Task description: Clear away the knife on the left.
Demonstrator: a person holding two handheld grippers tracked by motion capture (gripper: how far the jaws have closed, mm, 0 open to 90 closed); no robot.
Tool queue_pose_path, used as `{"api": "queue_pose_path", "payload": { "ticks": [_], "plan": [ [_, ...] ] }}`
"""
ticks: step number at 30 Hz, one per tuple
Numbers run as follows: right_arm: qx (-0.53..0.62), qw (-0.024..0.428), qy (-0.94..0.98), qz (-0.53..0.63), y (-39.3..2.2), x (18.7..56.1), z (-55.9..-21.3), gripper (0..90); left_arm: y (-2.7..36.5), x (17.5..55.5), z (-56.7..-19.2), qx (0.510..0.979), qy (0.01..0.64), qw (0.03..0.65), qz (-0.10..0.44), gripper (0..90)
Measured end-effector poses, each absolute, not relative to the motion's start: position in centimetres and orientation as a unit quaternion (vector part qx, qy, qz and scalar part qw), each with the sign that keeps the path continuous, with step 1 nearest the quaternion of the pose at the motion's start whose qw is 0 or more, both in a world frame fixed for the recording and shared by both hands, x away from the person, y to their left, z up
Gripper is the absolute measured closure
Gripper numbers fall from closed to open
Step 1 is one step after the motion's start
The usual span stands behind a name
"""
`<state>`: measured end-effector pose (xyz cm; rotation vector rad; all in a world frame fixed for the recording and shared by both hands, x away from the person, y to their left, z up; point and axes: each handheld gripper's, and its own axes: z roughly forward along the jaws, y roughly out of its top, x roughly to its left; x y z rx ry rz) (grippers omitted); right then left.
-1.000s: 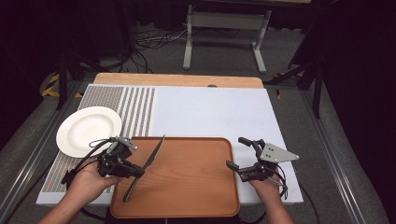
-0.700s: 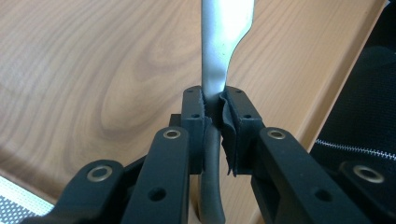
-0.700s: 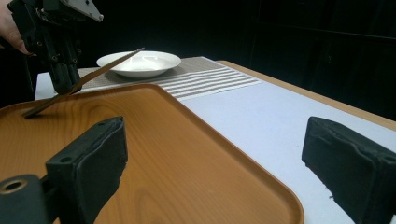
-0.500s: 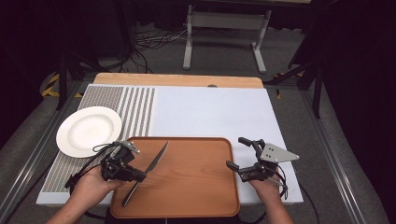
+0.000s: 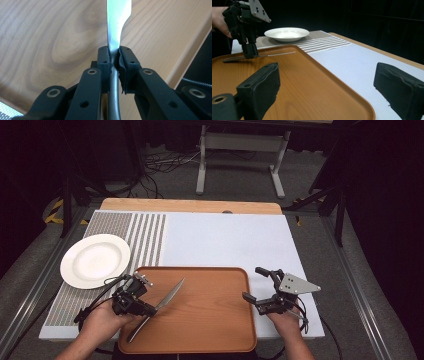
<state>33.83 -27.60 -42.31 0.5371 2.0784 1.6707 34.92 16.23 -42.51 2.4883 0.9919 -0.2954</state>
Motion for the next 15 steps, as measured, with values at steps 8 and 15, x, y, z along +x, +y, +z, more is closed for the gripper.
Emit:
{"api": "queue_pose_path", "payload": {
  "ticks": [8, 15],
  "plan": [
    [0.193, 0.209, 0.748, 0.600, -27.59, 33.85, -42.32, 7.5, 15.91, 35.06, -43.05, 0.902, 0.359, 0.212, -0.110, 80.2],
    [0.193, 0.211, 0.748, 0.599, -27.62, 33.84, -42.30, 7.5, 15.88, 35.19, -43.36, 0.902, 0.366, 0.203, -0.105, 80.1]
  ]
}}
